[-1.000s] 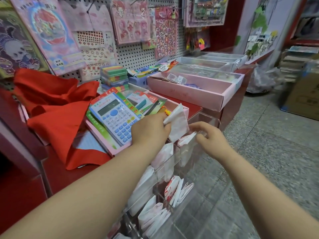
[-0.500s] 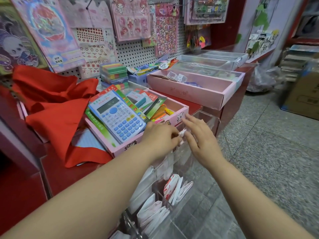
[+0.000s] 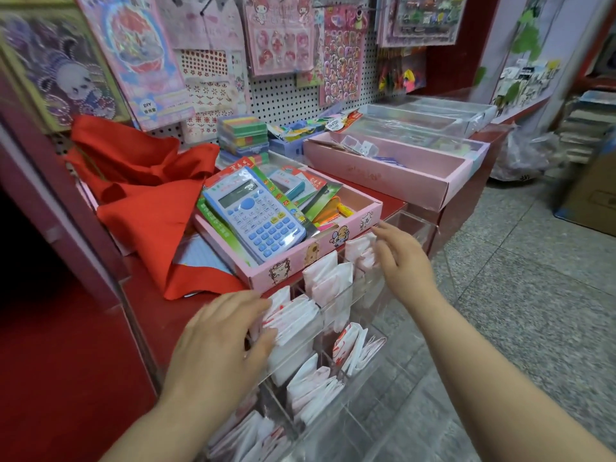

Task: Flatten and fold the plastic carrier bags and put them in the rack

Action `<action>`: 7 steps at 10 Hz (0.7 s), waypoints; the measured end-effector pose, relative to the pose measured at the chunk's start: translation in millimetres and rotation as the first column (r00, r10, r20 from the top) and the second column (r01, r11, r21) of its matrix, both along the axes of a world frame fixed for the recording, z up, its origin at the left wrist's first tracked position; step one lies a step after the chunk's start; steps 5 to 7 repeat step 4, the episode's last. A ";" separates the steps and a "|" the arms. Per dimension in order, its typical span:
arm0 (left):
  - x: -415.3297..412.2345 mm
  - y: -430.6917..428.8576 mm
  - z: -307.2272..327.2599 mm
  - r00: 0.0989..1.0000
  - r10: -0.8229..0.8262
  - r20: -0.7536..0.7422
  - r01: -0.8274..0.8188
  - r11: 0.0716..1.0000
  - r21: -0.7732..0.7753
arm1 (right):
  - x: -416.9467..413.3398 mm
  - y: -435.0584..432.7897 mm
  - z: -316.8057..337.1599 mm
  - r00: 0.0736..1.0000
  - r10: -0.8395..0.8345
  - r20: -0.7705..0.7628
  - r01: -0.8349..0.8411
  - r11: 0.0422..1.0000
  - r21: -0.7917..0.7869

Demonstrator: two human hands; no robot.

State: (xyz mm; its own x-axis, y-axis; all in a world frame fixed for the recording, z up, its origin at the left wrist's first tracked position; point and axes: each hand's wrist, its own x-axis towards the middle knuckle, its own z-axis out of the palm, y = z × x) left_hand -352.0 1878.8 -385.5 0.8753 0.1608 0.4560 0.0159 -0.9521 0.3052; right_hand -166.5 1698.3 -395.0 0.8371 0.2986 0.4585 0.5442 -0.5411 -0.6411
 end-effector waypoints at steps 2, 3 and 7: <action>-19.2 0.5 -7.3 0.997 0.029 0.075 -0.037 0.994 0.105 | -32.8 -3.8 4.0 0.996 -0.068 -0.060 0.074 0.992 0.107; -19.5 -1.8 -1.4 1.000 0.009 0.029 -0.013 0.991 0.133 | -50.5 -5.6 12.8 0.990 -0.111 -0.093 0.122 0.985 0.123; -29.7 1.0 2.7 1.000 -0.013 -0.009 0.014 0.996 0.089 | -80.6 -9.4 24.3 0.987 -0.140 -0.083 0.153 0.973 0.174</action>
